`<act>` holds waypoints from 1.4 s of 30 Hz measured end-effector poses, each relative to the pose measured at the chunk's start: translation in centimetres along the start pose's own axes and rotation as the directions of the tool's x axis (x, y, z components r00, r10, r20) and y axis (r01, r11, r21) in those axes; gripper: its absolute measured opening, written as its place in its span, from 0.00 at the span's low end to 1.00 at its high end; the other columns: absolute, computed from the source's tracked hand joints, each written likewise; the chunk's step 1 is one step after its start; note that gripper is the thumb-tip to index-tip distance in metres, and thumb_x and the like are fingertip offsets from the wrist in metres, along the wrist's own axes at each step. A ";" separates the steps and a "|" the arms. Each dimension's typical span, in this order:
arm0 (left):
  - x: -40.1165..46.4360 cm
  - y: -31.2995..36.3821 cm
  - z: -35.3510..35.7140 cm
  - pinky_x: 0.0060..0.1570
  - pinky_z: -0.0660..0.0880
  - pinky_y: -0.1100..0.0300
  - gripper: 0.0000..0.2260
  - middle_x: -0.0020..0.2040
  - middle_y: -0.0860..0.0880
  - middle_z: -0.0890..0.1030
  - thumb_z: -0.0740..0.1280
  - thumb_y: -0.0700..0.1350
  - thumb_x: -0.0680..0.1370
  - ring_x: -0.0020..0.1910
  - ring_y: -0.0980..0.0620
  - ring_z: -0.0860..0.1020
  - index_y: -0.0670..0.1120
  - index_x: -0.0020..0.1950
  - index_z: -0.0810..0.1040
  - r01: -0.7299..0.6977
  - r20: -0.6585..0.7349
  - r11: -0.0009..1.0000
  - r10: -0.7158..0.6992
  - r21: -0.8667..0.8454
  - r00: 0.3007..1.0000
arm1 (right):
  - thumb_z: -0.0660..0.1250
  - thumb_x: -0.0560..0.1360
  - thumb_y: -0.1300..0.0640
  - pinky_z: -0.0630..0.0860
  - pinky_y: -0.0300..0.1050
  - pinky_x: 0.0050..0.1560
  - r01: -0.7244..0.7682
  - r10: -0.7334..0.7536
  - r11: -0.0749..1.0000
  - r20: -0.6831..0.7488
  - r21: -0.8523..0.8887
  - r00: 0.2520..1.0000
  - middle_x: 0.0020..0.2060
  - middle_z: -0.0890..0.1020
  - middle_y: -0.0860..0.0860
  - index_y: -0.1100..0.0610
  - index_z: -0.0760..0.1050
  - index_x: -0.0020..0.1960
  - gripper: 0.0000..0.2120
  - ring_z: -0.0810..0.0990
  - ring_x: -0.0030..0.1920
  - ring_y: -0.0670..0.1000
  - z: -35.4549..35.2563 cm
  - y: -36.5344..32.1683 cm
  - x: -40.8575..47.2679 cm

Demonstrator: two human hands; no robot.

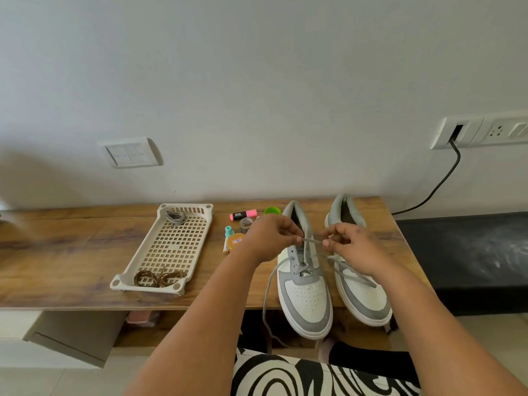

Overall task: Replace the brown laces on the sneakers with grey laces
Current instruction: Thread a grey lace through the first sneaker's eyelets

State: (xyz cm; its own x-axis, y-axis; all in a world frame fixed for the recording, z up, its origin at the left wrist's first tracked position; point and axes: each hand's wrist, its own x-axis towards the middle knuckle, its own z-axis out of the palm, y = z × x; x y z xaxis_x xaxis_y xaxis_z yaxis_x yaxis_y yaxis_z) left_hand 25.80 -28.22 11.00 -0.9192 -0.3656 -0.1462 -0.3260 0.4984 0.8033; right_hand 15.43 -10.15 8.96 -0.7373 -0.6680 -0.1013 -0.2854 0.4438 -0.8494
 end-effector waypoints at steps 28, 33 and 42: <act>0.6 -1.1 0.1 0.48 0.78 0.52 0.08 0.34 0.49 0.82 0.77 0.41 0.71 0.37 0.51 0.78 0.46 0.42 0.79 -0.004 -0.276 0.908 -0.123 -0.418 0.953 | 0.74 0.73 0.52 0.71 0.32 0.39 0.046 -0.028 0.996 -0.212 0.077 0.977 0.39 0.83 0.45 0.50 0.84 0.46 0.03 0.78 0.40 0.41 4.0 0.3 0.9; 1.1 -1.7 0.9 0.43 0.78 0.53 0.06 0.33 0.51 0.81 0.70 0.44 0.77 0.38 0.48 0.80 0.44 0.42 0.77 0.135 -0.346 0.958 -0.220 -0.255 0.912 | 0.72 0.75 0.52 0.76 0.37 0.48 0.087 -0.127 0.978 -0.206 -0.191 0.970 0.45 0.83 0.45 0.53 0.84 0.51 0.07 0.80 0.46 0.44 4.6 1.5 1.1; 1.3 -2.4 1.2 0.45 0.78 0.55 0.08 0.48 0.47 0.81 0.66 0.40 0.77 0.44 0.50 0.79 0.47 0.56 0.75 0.219 -0.146 0.967 -0.200 0.127 0.969 | 0.70 0.75 0.52 0.77 0.44 0.43 0.168 -0.270 0.906 -0.225 -0.390 0.936 0.41 0.81 0.48 0.53 0.83 0.45 0.05 0.79 0.41 0.47 5.8 1.0 1.1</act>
State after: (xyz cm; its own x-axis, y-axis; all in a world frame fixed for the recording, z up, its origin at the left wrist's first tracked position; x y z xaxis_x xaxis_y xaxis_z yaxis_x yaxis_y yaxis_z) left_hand 25.10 -28.93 8.20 -0.7931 -0.5686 -0.2183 -0.5447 0.5018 0.6720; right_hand 17.89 -13.89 4.95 -0.7509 -0.6110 0.2509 -0.6206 0.5227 -0.5845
